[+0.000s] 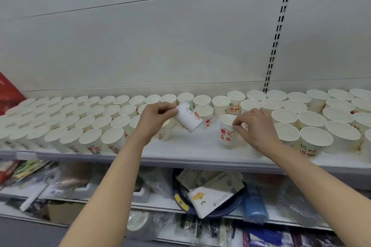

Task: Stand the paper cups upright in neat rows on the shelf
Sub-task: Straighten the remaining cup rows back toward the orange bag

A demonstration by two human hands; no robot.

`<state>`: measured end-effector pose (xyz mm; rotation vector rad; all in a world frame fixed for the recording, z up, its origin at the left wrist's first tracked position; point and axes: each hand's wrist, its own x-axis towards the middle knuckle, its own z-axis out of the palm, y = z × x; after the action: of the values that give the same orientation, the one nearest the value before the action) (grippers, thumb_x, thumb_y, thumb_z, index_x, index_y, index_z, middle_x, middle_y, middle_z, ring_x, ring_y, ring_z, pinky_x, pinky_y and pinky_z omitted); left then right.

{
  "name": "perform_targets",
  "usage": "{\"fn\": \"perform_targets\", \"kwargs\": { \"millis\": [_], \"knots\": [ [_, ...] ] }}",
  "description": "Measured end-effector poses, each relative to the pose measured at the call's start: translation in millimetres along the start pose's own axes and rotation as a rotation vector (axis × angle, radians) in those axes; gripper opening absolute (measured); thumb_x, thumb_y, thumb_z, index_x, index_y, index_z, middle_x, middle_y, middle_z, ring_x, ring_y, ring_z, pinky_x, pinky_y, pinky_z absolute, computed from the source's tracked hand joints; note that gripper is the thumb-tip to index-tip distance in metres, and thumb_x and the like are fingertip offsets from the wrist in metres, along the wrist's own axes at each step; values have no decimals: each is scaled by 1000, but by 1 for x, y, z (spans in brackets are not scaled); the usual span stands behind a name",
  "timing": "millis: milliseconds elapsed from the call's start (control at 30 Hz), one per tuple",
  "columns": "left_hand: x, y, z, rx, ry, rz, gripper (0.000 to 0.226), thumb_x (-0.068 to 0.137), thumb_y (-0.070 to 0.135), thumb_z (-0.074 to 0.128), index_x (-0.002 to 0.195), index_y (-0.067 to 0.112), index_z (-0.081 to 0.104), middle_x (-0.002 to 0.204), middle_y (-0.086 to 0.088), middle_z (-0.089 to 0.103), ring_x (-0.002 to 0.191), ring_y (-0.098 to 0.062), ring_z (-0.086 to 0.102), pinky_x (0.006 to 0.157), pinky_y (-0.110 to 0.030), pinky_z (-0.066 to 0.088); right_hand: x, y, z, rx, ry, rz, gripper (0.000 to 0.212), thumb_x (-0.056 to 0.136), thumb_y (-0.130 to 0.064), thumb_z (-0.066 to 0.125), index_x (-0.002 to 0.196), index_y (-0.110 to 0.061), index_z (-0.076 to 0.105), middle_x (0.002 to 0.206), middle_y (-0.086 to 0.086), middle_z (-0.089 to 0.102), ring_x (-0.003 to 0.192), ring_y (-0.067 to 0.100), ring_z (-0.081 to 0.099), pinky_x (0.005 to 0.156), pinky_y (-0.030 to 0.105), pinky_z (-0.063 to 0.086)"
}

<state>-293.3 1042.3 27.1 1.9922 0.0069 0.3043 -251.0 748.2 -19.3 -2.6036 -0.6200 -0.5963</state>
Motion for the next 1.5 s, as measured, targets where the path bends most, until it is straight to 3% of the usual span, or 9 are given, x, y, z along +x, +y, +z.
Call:
{"fn": "perform_targets", "kwargs": {
  "millis": [233, 400, 567, 667, 867, 1000, 1167, 1300, 1500],
  "knots": [
    [-18, -11, -33, -67, 16, -23, 7, 88, 14, 69, 89, 14, 76, 78, 13, 71, 69, 5, 58, 62, -8, 42, 1, -38, 14, 210, 27, 27, 5, 81, -23, 72, 77, -26, 70, 82, -12, 68, 84, 14, 54, 80, 37, 37],
    [-27, -34, -72, 112, 65, -30, 4, 83, 21, 75, 85, 23, 77, 83, 9, 74, 79, -6, 65, 71, -20, 47, 13, -78, 40, 165, -17, 20, 5, 82, -27, 70, 78, -25, 69, 79, -10, 66, 79, 15, 56, 80, 38, 42],
    [-27, -44, -91, 361, 5, -32, 13, 78, 17, 77, 81, 29, 77, 67, 22, 68, 57, 5, 53, 58, -13, 40, 30, -115, 64, 34, -30, -6, 8, 85, -28, 66, 81, -21, 69, 81, -4, 65, 83, 21, 53, 76, 32, 32],
    [-23, -50, -91, 559, -12, -26, 10, 79, 28, 74, 80, 38, 73, 76, 22, 69, 69, 1, 57, 62, -23, 43, 33, -126, 74, 26, -43, 16, 9, 85, -27, 67, 82, -19, 70, 83, -2, 65, 84, 22, 53, 76, 33, 36],
    [-21, -64, -79, 888, -34, 21, 13, 84, 33, 62, 88, 31, 75, 88, 10, 73, 87, -17, 64, 68, -29, 52, 25, -134, 76, 107, -60, 50, 14, 82, -26, 71, 94, -18, 71, 92, -4, 66, 92, 19, 52, 77, 30, 40],
    [-19, -77, -80, 845, -80, 32, 13, 83, 34, 68, 93, 30, 75, 93, 10, 73, 89, -16, 65, 74, -31, 53, 17, -123, 73, 89, -54, 7, 18, 77, -22, 75, 95, -19, 72, 95, -3, 68, 93, 23, 52, 79, 33, 42],
    [-14, -78, -107, 703, -252, 64, 34, 70, 34, 84, 102, 35, 72, 98, 17, 68, 75, -3, 57, 71, -26, 49, 18, -124, 76, 61, -118, 53, 9, 83, -22, 70, 92, -20, 72, 98, -6, 67, 101, 19, 48, 77, 35, 45],
    [-9, -75, -127, 859, -282, 112, 26, 71, 42, 82, 94, 36, 72, 97, 16, 65, 82, -8, 58, 72, -32, 52, 19, -131, 81, 68, -111, 42, 6, 82, -20, 71, 88, -17, 71, 96, -3, 67, 103, 19, 48, 77, 39, 47],
    [-12, -75, -115, 1030, -329, 233, 11, 86, 34, 68, 96, 32, 72, 100, 10, 68, 91, -12, 58, 64, -25, 36, 22, -133, 84, 64, -32, 26, 6, 79, -19, 74, 84, -20, 73, 89, -6, 62, 98, 19, 44, 68, 31, 40]
  ]
}}
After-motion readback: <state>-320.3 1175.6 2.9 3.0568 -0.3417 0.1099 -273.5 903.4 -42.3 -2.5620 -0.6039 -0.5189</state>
